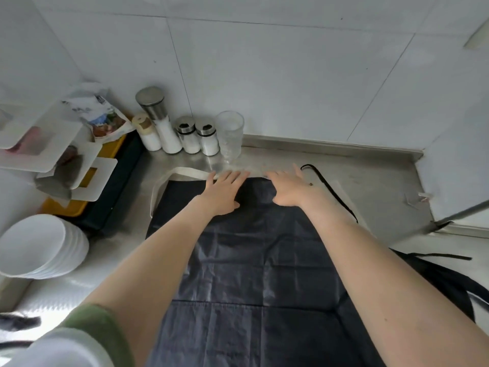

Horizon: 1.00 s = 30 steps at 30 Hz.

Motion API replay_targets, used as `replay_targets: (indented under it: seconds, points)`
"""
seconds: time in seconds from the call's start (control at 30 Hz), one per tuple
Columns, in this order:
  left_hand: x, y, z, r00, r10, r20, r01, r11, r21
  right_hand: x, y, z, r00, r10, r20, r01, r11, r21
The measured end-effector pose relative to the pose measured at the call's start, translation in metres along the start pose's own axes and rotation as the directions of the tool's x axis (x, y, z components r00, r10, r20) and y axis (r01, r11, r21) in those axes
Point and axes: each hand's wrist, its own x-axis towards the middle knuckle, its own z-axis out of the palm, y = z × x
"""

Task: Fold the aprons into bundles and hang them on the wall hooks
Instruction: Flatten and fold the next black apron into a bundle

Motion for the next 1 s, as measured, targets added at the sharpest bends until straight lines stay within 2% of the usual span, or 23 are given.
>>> replay_targets:
  seconds: [0.1, 0.17, 0.23, 0.37, 0.43, 0.53, 0.8, 0.87, 0.93, 1.0]
  points:
    - [0.010, 0.004, -0.006, 0.999, 0.037, -0.037, -0.037, 0.999, 0.003, -0.002, -0.002, -0.007, 0.977, -0.160, -0.141, 0.162, 0.987, 0.006]
    - [0.010, 0.008, -0.014, 0.987, 0.075, -0.144, -0.068, 0.996, 0.051, -0.011, 0.000, -0.013, 0.967, -0.200, -0.159, 0.210, 0.976, 0.050]
    - [0.005, 0.010, -0.024, 0.968, 0.123, -0.218, -0.107, 0.991, 0.086, -0.023, 0.005, -0.019, 0.979, -0.185, -0.083, 0.189, 0.981, 0.048]
    - [-0.018, 0.005, -0.034, 0.971, 0.143, -0.191, -0.146, 0.989, 0.002, -0.050, 0.016, -0.026, 0.990, -0.075, 0.119, 0.081, 0.995, -0.049]
    - [-0.035, 0.003, -0.037, 0.968, 0.148, -0.202, -0.142, 0.989, 0.047, -0.064, 0.024, -0.026, 0.993, -0.031, 0.114, 0.045, 0.990, -0.130]
    - [-0.062, 0.005, -0.041, 0.964, 0.174, -0.201, -0.134, 0.972, 0.195, -0.093, 0.029, -0.027, 0.999, -0.023, 0.034, 0.030, 0.969, -0.245]
    - [-0.142, 0.027, -0.027, 0.987, 0.138, 0.081, -0.157, 0.929, 0.335, -0.172, 0.016, 0.023, 1.000, -0.002, 0.020, 0.009, 0.943, -0.334]
    - [-0.158, 0.037, -0.021, 0.970, 0.095, 0.223, -0.166, 0.932, 0.323, -0.188, 0.015, 0.048, 0.999, 0.017, 0.043, -0.002, 0.949, -0.315]
    - [-0.172, 0.048, -0.009, 0.927, 0.017, 0.373, -0.112, 0.966, 0.233, -0.203, 0.018, 0.073, 0.988, 0.042, 0.149, -0.001, 0.964, -0.267]
    - [-0.178, 0.047, 0.007, 0.887, -0.039, 0.460, -0.029, 0.990, 0.141, -0.214, 0.021, 0.092, 0.938, 0.099, 0.332, -0.041, 0.984, -0.176]
